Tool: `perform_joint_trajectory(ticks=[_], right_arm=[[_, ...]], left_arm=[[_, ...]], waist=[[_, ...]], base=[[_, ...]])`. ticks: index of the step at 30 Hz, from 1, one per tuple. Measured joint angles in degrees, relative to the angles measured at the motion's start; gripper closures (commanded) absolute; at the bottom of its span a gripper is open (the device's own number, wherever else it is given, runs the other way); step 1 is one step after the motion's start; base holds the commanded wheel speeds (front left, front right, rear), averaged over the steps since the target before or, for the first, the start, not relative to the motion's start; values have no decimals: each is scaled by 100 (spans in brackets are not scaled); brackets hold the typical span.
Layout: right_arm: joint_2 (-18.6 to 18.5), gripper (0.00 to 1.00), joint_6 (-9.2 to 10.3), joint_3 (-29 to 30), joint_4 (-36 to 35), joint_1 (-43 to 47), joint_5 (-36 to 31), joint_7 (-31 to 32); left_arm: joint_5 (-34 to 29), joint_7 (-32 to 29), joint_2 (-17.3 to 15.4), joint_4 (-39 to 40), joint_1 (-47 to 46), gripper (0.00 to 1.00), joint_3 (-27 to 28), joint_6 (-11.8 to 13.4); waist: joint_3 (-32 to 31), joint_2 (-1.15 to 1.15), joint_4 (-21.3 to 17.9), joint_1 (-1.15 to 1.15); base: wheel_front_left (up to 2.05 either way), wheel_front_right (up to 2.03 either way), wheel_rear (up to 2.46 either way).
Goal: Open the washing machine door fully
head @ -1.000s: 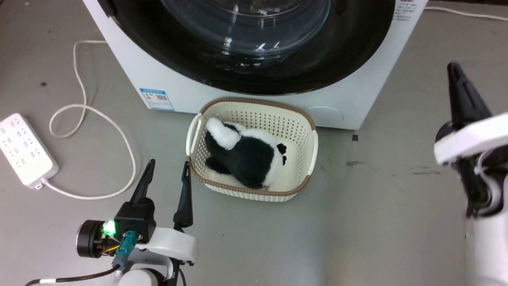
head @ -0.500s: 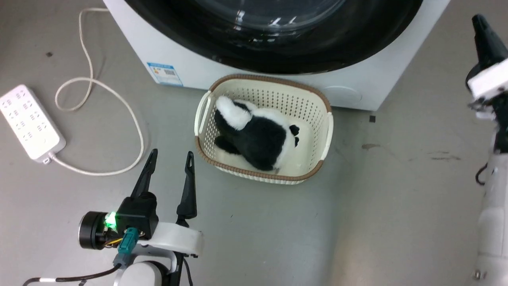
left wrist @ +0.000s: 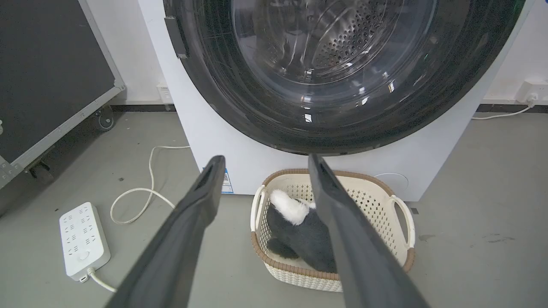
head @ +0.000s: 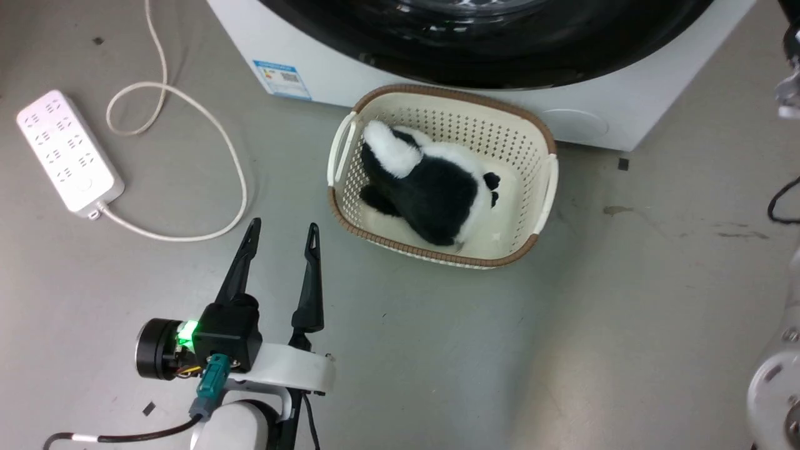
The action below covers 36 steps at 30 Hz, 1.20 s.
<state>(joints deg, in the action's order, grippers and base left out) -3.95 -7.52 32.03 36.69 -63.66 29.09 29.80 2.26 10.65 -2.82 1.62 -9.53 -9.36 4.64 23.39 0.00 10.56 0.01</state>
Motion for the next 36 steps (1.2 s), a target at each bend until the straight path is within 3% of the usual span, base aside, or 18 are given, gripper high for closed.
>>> perform_joint_trajectory(ticks=[22,31,36], right_arm=[[-432,100,9,1569,1666,-2157,-465,1051],[-537,100,18,1920,1956,-2104,-524,1703],[-324,100,15,1973,1868,-1666,-294,2014]], left_arm=[[146,259,0,36,-256,0,-352,201],[147,360,0,10,-286,0,-375,248],[147,403,0,-56,-283,0,-347,248]], waist=[[541,0,404,0],[374,0,411,0],[70,0,348,0]], base=[[0,0,0],[0,0,0],[0,0,0]])
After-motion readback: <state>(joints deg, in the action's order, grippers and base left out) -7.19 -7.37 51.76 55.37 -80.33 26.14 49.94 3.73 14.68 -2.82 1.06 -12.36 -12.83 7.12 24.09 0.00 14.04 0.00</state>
